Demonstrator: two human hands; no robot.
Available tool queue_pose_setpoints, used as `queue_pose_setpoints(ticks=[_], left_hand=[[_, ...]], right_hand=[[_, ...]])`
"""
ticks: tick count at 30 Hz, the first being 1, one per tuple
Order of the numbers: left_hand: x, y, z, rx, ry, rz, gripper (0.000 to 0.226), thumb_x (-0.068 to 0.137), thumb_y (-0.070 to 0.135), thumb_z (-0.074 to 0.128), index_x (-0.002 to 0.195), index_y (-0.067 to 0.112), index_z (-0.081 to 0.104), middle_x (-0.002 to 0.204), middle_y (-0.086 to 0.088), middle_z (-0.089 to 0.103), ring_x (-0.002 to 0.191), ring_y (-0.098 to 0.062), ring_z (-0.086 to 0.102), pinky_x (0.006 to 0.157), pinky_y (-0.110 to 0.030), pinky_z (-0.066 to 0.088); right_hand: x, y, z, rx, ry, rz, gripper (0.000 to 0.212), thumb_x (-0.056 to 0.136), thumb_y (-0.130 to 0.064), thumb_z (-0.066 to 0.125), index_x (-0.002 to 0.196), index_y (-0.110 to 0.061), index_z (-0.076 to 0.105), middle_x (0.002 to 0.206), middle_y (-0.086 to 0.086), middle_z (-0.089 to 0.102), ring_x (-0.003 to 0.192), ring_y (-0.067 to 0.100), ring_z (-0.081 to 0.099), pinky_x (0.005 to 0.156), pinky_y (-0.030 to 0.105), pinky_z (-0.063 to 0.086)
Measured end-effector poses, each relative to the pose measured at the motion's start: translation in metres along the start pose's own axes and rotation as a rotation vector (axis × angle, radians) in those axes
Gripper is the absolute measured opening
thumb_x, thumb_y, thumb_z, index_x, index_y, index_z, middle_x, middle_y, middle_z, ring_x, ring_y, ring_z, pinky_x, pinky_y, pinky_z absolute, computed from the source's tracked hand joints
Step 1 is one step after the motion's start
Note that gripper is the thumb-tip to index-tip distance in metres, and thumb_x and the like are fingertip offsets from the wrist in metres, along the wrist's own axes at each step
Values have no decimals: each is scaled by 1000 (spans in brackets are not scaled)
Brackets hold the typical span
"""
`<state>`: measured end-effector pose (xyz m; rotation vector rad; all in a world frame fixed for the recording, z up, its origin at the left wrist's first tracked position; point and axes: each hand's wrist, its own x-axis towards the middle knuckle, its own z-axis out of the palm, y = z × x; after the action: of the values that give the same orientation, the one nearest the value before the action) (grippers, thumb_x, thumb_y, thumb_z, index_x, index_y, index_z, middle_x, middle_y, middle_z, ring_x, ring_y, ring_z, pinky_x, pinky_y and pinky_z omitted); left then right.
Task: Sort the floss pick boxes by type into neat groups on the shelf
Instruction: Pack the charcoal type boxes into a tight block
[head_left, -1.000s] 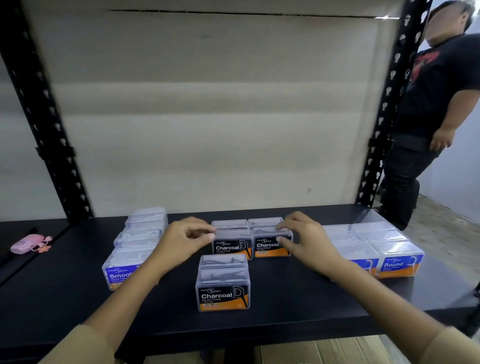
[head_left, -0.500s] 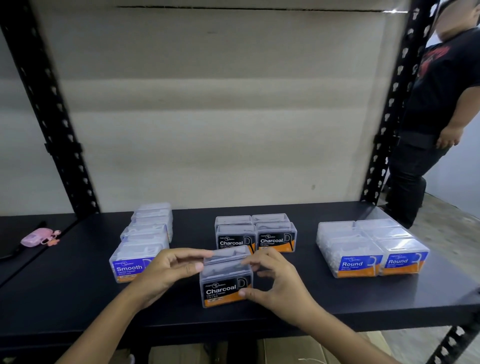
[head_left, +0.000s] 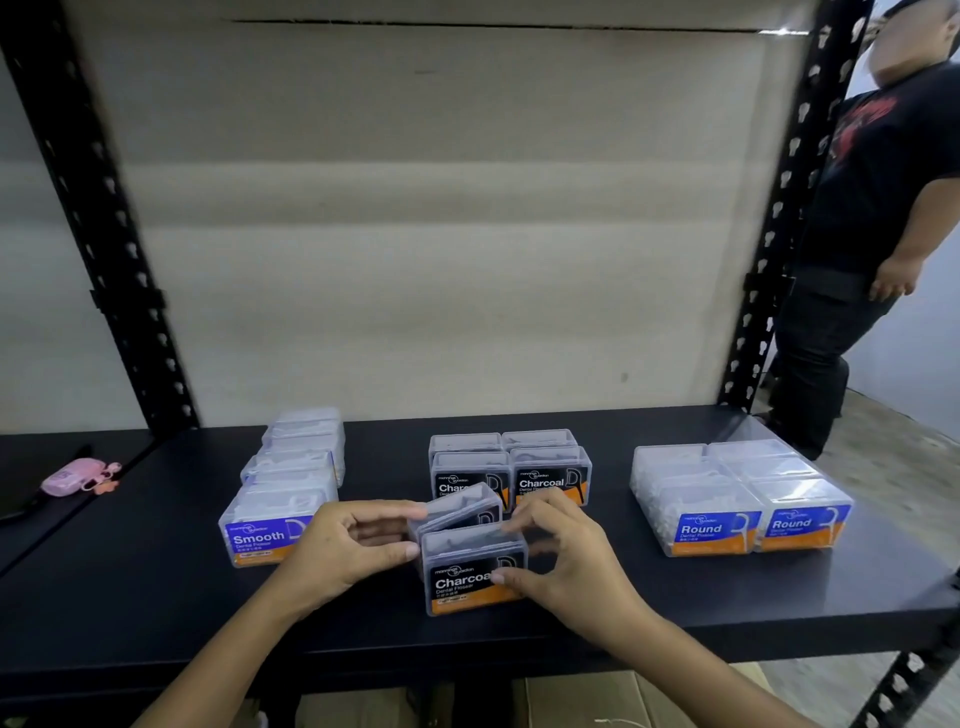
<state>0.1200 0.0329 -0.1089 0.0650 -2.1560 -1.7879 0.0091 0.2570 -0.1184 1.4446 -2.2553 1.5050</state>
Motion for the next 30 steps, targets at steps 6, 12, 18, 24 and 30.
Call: queue_pose_setpoints(ticks=[6, 12, 18, 24, 30], left_hand=[[4, -3, 6, 8, 88, 33, 53, 39, 45, 91, 85, 21, 78, 101, 5, 74, 96, -12, 70, 75, -16, 54], [11, -1, 13, 163, 149, 74, 37, 69, -3, 77, 83, 31, 77, 107, 13, 70, 97, -9, 67, 79, -18, 55], [19, -3, 16, 301, 210, 151, 37, 68, 13, 80, 86, 44, 73, 108, 21, 62, 102, -1, 61, 80, -13, 53], [31, -9, 23, 436, 243, 221, 50, 72, 6, 77, 87, 53, 68, 105, 23, 59, 99, -1, 60, 80, -14, 53], [39, 6, 29, 789, 144, 219, 53, 70, 26, 79, 113, 41, 52, 118, 21, 42, 117, 0, 40, 102, -26, 38]], right_hand=[[-1, 15, -28, -65, 54, 62, 31, 65, -17, 83, 89, -15, 64, 101, -9, 53, 95, 9, 57, 75, 22, 56], [4, 26, -49, -232, 79, 118, 30, 67, -18, 82, 87, -20, 59, 102, -7, 52, 90, 9, 59, 76, 14, 53], [14, 29, -56, -393, 107, 158, 30, 71, -19, 79, 90, -17, 56, 101, -7, 46, 85, 14, 56, 77, 24, 52], [26, 26, -54, -586, 39, 154, 32, 79, -24, 71, 105, -11, 57, 115, -1, 48, 91, 11, 47, 79, 22, 44], [40, 19, -59, -780, -107, 89, 61, 75, -41, 69, 124, -20, 42, 128, 0, 38, 119, 20, 39, 91, 28, 40]])
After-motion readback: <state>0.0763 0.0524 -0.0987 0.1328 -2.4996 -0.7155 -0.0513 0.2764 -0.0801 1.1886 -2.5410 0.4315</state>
